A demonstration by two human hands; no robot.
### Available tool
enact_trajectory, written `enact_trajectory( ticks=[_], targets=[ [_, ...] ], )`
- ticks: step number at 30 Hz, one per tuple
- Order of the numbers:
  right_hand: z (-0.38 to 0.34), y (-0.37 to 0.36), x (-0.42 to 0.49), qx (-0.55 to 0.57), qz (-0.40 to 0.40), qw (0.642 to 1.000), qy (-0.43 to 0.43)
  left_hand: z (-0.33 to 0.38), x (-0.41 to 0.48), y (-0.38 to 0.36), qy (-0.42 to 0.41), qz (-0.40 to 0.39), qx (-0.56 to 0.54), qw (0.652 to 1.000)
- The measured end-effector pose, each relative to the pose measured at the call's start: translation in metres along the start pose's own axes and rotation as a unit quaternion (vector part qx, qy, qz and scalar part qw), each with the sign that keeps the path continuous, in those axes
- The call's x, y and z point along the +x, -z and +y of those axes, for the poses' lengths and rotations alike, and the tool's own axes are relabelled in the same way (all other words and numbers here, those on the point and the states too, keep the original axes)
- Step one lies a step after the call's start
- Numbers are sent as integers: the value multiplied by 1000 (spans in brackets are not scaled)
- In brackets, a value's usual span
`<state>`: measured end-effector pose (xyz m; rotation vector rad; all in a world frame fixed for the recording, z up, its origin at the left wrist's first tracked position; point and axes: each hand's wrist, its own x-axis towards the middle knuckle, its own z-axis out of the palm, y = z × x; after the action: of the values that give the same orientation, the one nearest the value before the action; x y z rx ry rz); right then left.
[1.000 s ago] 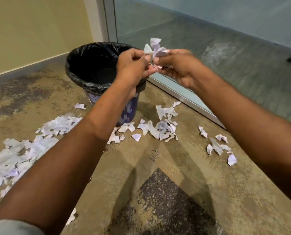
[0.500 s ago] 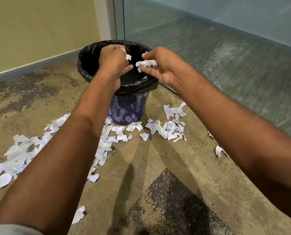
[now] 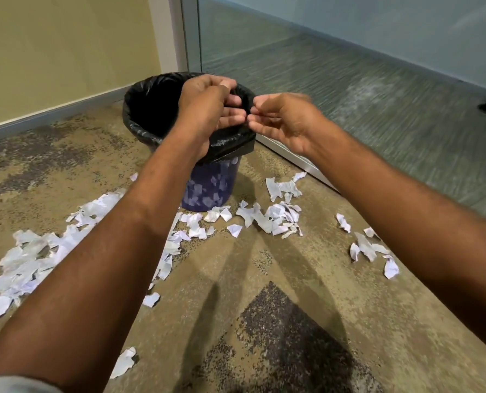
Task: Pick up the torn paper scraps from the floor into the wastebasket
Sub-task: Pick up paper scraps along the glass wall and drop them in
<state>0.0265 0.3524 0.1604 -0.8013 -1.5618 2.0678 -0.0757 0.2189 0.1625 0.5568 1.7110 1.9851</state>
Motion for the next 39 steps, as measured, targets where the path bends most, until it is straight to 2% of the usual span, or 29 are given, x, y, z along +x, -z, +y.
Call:
enact_trajectory(
  ticks=[4, 8, 10, 13, 18, 22, 25, 31, 36, 39],
  targets=[
    [14, 67, -8, -130, 48, 990, -4, -12, -16, -30, -6, -72, 49, 996],
    [64, 155, -21, -264, 100, 957, -63, -47, -31, -66, 20, -154, 113, 981],
    [89, 197, -31, -366, 112, 918, -103, -69, -41, -85, 49, -206, 149, 966],
    [114, 252, -58, -526, 114, 830, -148, -105, -57, -108, 80, -291, 216, 929],
    [147, 303, -107, -605, 140, 765, -172, -163, -87, -140, 99, -344, 277, 892],
    [181, 334, -121, -553, 194, 791, -177, -200, -107, -161, 103, -343, 306, 882],
    [203, 348, -120, -568, 199, 785, -149, -222, -114, -180, 109, -338, 316, 880],
    [219, 363, -114, -585, 186, 783, -99, -259, -118, -217, 15, -335, 389, 858],
    [216, 367, -112, -538, 216, 810, -85, -282, -134, -244, -70, -372, 473, 795],
    [219, 371, -111, -496, 246, 828, -86, -290, -146, -258, -106, -394, 556, 724]
  ],
)
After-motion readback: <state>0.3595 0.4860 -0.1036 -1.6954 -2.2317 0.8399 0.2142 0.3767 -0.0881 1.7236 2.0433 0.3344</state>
